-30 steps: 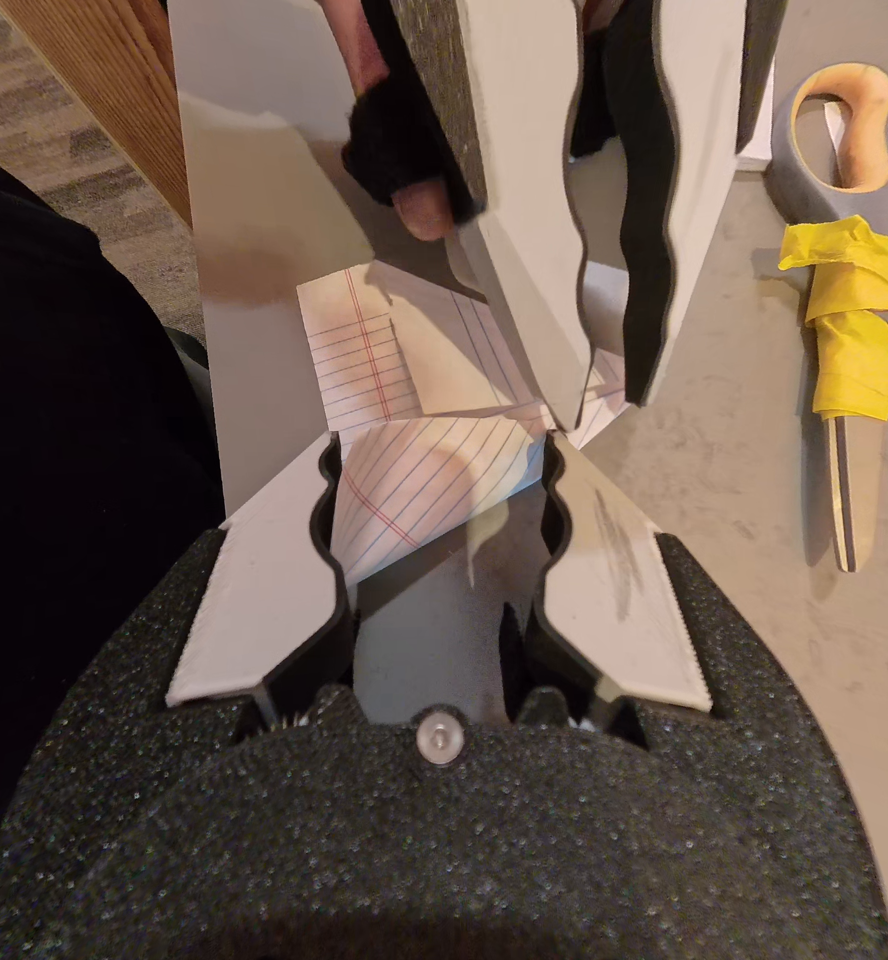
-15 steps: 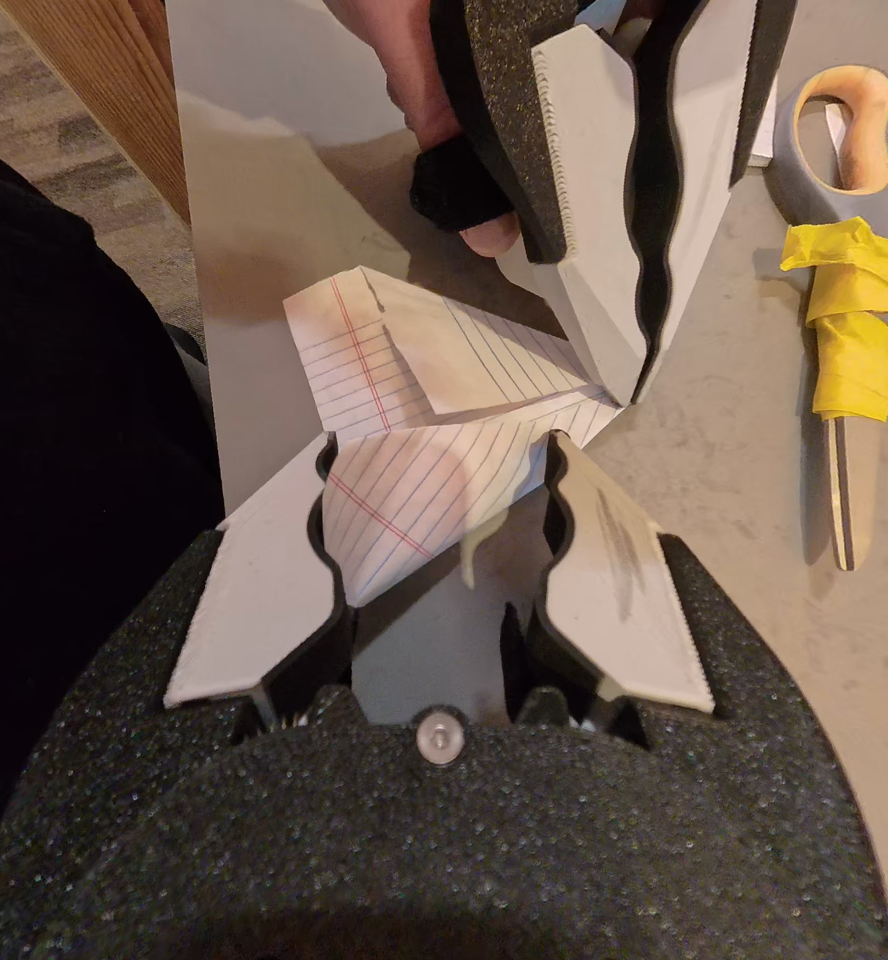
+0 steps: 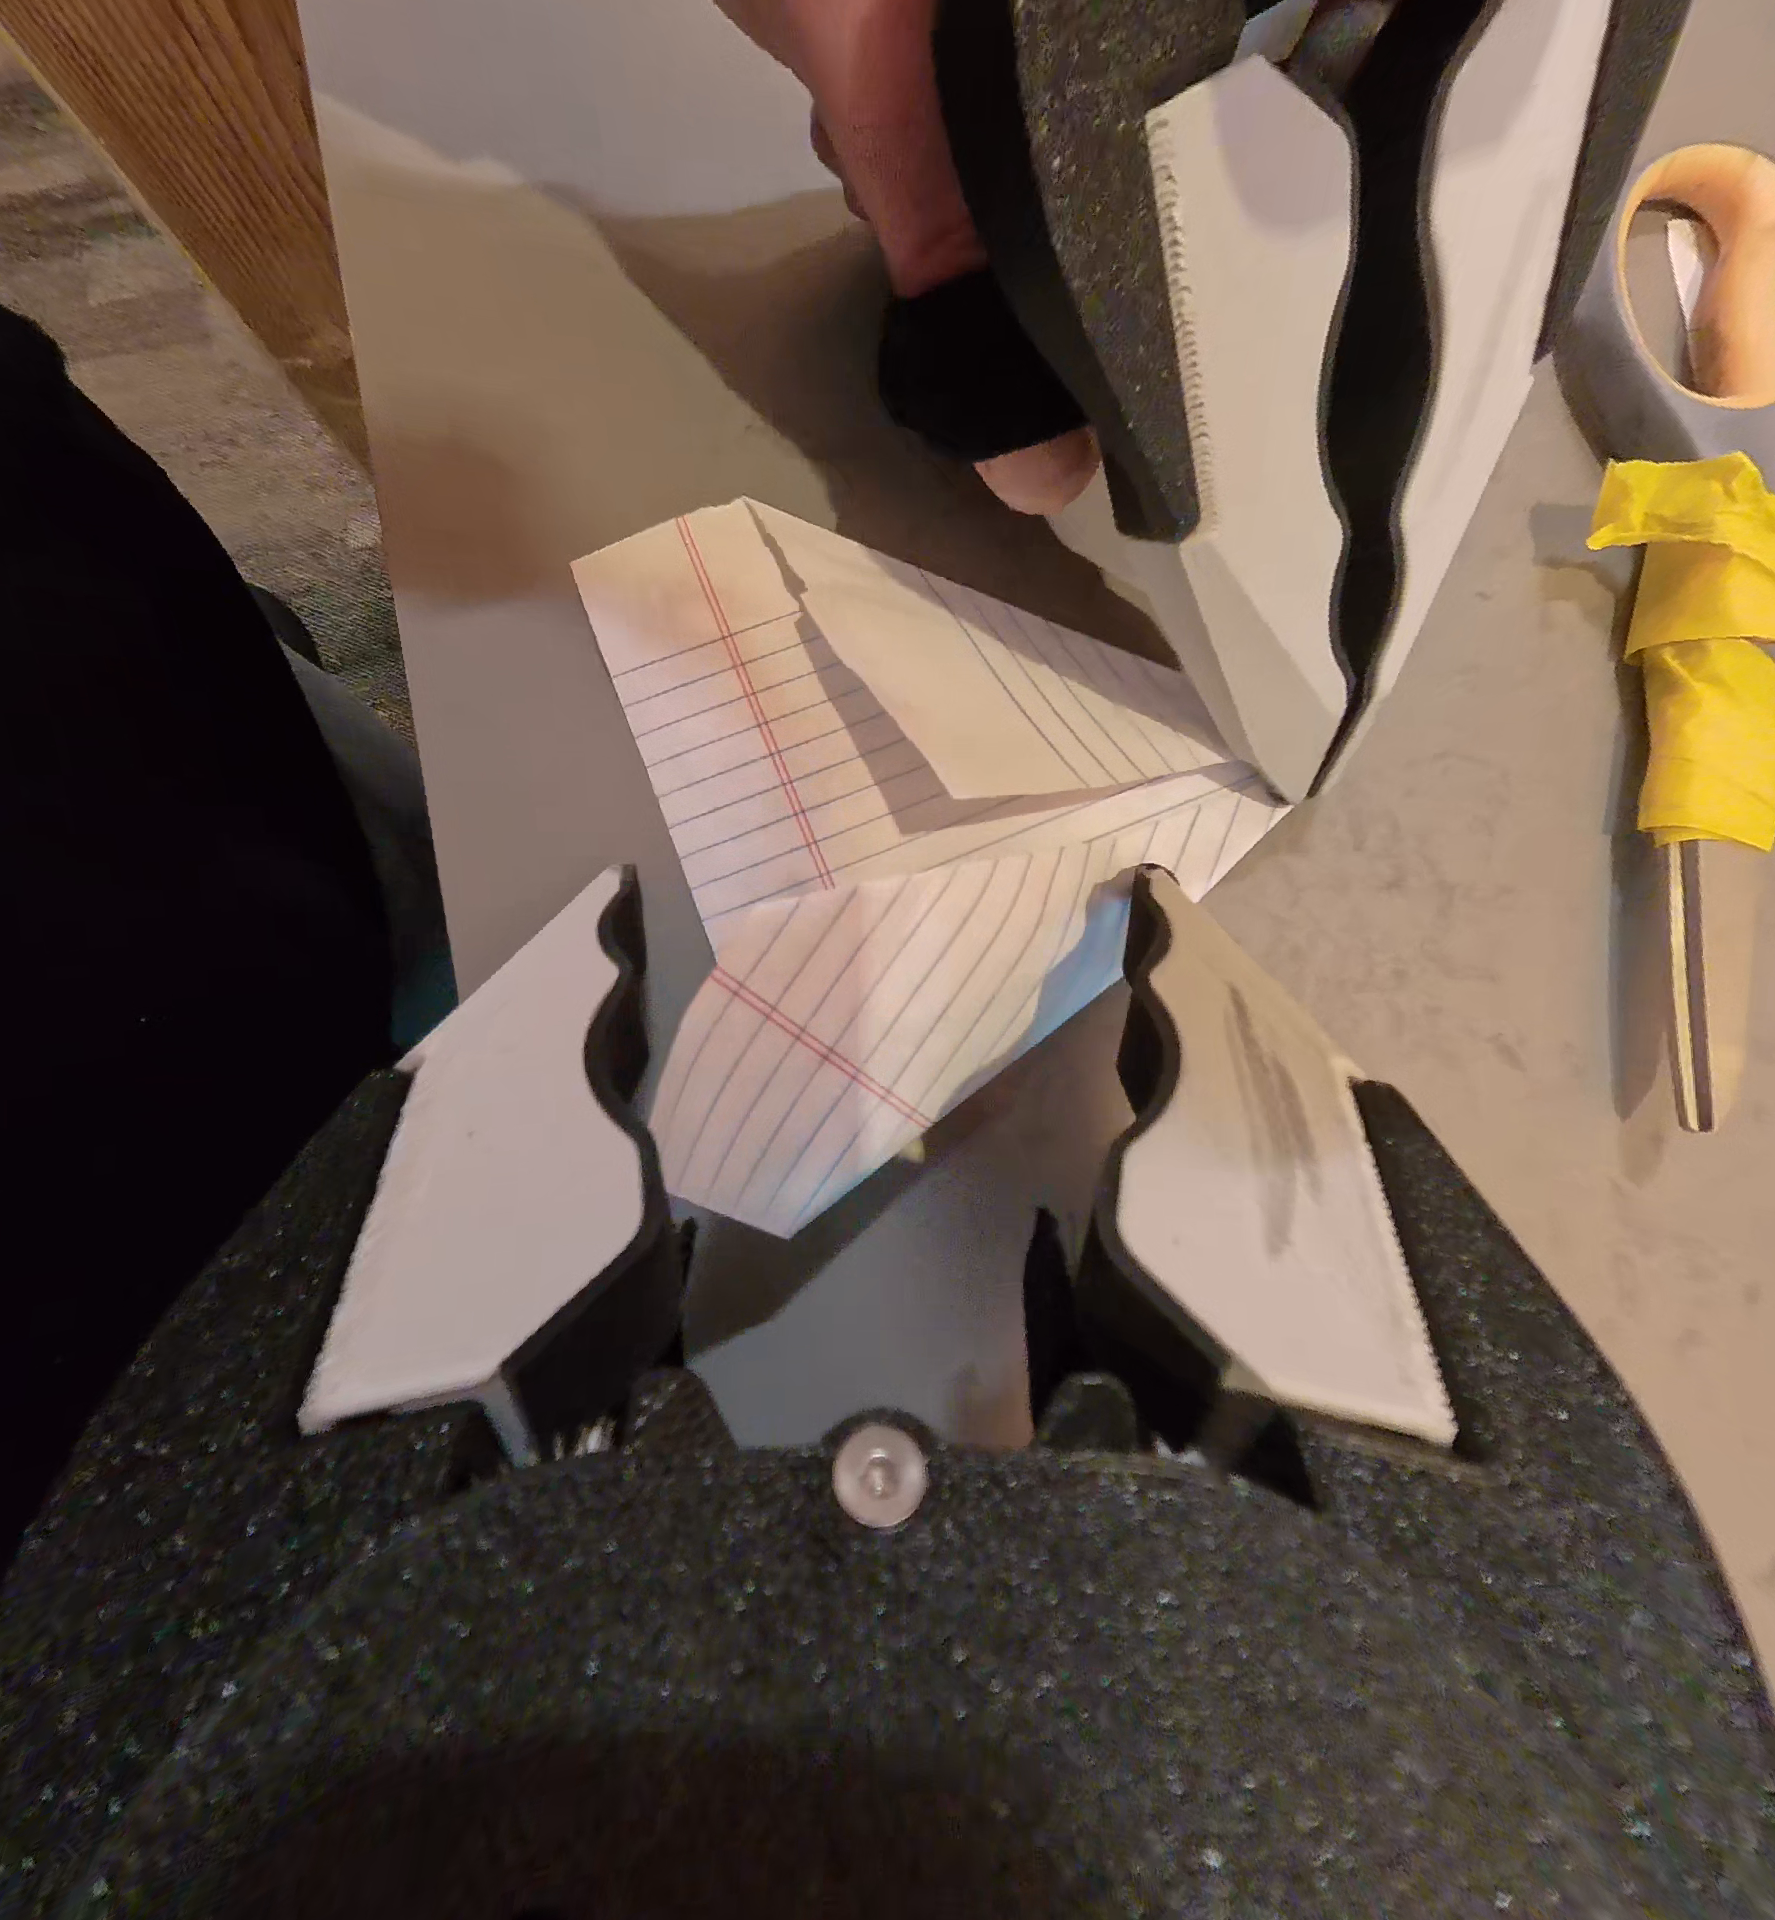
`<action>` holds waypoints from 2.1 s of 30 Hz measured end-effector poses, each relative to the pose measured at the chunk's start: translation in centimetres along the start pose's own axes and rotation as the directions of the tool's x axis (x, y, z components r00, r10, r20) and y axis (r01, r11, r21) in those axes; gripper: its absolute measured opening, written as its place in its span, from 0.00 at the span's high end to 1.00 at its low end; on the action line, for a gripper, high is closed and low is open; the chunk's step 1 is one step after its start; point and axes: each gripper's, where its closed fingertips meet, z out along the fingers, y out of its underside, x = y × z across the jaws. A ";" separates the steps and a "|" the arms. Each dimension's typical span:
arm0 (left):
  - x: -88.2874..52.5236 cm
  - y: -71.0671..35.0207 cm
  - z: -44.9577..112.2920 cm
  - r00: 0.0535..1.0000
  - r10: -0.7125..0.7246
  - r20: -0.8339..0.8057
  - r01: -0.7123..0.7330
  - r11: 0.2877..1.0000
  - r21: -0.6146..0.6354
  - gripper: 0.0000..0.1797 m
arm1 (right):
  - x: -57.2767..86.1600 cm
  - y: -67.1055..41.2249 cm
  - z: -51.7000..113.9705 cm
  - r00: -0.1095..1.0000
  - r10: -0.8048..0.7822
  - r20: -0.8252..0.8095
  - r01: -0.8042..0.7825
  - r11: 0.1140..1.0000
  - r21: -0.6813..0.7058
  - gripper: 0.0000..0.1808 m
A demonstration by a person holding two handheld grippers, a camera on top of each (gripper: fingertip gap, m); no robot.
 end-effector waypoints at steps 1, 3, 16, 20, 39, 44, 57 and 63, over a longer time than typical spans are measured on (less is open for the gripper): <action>0.0 0.0 0.0 1.000 0.025 0.018 -0.025 1.000 0.002 1.00 | 0.0 0.0 0.0 1.000 -0.001 -0.004 0.001 1.000 -0.003 0.50; 0.1 0.0 0.0 0.995 0.080 0.064 -0.080 0.997 0.004 1.00 | -0.3 0.2 -0.1 1.000 0.000 -0.002 0.000 1.000 -0.011 0.48; 0.1 0.1 0.1 0.980 0.151 0.133 -0.152 0.988 0.001 1.00 | -2.0 0.9 -1.1 1.000 0.009 0.024 -0.009 1.000 -0.013 0.50; 0.1 0.1 0.1 0.978 0.155 0.137 -0.157 0.988 0.001 1.00 | -2.4 1.0 -1.2 0.999 0.022 0.023 -0.022 1.000 -0.002 0.48; 0.5 -0.5 -0.3 0.962 0.195 0.190 -0.196 0.980 -0.011 0.87 | -3.2 1.5 -2.0 0.997 0.076 0.015 -0.076 0.997 0.032 0.55; 1.5 0.2 -0.4 0.954 0.218 0.206 -0.219 0.976 -0.015 0.84 | -3.4 1.6 -2.1 0.997 0.075 0.016 -0.075 0.997 0.033 0.55; 2.8 0.4 0.1 0.931 0.291 0.222 -0.295 0.955 -0.016 1.00 | -2.9 0.3 -3.3 0.984 0.150 0.095 -0.159 0.983 0.096 0.54; 2.9 0.4 0.2 0.934 0.286 0.214 -0.290 0.957 -0.014 1.00 | 1.0 -2.3 -4.2 0.955 0.257 0.148 -0.285 0.933 0.219 0.81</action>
